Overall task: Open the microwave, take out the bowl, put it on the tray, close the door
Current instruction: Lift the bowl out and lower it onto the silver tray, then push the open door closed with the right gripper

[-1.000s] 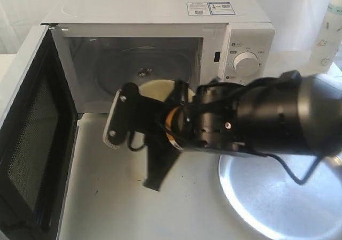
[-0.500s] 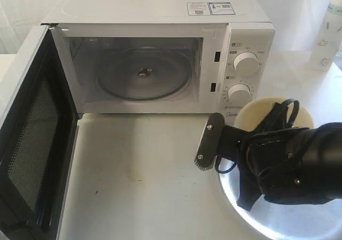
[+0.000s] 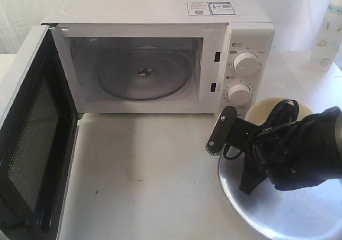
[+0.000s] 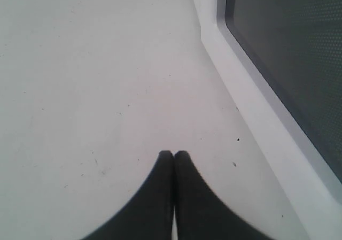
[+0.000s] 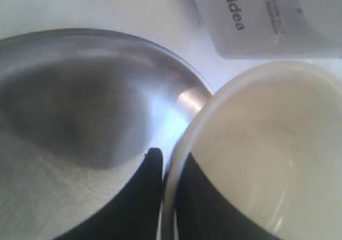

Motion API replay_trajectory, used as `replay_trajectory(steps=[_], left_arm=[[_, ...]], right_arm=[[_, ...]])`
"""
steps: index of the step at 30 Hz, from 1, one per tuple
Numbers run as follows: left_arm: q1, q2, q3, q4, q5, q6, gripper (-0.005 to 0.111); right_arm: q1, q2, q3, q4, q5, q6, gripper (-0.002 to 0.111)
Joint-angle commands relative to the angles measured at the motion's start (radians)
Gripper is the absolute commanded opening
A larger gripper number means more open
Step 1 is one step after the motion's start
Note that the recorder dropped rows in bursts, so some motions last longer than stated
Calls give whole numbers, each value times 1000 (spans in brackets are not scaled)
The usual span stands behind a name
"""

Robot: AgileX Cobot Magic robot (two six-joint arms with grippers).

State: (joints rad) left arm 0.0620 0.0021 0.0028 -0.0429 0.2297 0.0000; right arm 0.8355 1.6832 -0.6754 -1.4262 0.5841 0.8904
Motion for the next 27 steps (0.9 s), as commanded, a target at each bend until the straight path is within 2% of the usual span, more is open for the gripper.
replay_trajectory(steps=[1,5,7,11,13,16,18,21,24,27], left_arm=[[-5,-2,-3,-10,3,0,0],[-5,-2,-3,-10,3,0,0],[-5,-2,-3,-10,3,0,0],[-5,-2,-3,-10,3,0,0],[-5,-2,-3,-10,3,0,0],[-5,-2,-3,-10,3,0,0],[-5,-2,-3,-10,3,0,0],[-5,-2,-3,-10,3,0,0],[-5,-2,-3,-10,3,0,0],[-5,-2,-3,-10,3,0,0]], right_arm=[[-9,19,0,-81,7,39,27],[-9,19,0,-186,18,227,53],[-9,19,-2,-228,18,319,56],[3,-8,-23,-233,-15,397,43],[23,-50,-52,-233,-121,397,35],[55,-126,-119,-280,-453,397,24],[90,-162,-205,-310,-663,396,13],[194,-165,-374,-254,-615,396,0],[297,-111,-564,-245,-518,396,0],[389,-5,-767,-250,-499,391,0]])
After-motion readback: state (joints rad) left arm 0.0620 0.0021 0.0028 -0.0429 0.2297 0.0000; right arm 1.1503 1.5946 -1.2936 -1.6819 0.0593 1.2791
